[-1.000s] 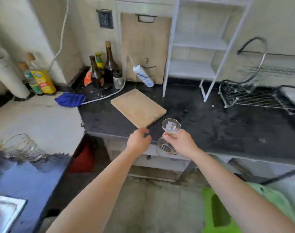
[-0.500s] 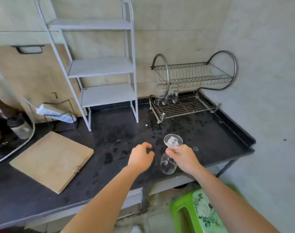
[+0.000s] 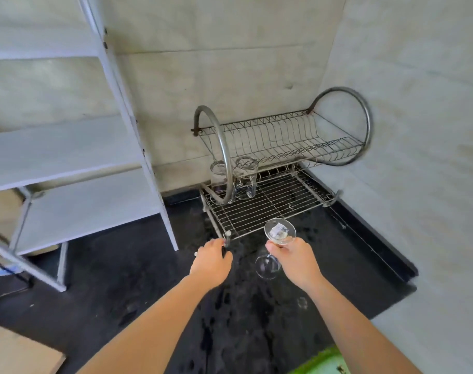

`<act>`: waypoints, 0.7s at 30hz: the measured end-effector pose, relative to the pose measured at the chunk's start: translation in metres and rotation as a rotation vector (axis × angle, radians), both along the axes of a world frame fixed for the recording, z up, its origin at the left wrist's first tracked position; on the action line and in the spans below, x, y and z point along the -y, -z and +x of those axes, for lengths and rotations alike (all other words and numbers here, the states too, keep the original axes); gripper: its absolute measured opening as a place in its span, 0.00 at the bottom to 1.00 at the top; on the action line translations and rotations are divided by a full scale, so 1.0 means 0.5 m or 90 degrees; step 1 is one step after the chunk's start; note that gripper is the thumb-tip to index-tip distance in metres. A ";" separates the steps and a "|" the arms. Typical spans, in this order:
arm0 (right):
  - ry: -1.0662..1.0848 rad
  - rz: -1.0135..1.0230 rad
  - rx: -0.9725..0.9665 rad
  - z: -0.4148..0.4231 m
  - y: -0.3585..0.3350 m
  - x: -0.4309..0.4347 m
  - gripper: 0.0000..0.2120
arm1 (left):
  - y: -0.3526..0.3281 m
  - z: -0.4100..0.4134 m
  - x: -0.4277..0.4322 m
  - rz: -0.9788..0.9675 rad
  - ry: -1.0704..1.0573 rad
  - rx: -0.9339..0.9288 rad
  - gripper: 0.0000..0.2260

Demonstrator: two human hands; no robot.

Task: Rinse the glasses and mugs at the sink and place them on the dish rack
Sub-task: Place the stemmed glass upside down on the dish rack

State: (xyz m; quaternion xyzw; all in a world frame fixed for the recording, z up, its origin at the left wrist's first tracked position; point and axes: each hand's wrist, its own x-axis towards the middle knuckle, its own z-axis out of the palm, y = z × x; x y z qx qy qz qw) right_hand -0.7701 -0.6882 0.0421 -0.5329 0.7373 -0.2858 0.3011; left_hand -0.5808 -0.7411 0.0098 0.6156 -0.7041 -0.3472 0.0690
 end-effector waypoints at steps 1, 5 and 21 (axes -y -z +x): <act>-0.002 -0.010 0.005 -0.006 0.001 0.023 0.17 | 0.010 -0.007 0.019 -0.006 -0.001 0.009 0.22; -0.025 -0.060 -0.009 -0.026 0.007 0.108 0.17 | 0.040 -0.037 0.073 0.005 -0.015 -0.016 0.22; -0.163 -0.047 0.045 0.035 0.051 0.319 0.13 | 0.074 -0.048 0.131 0.030 -0.121 -0.025 0.16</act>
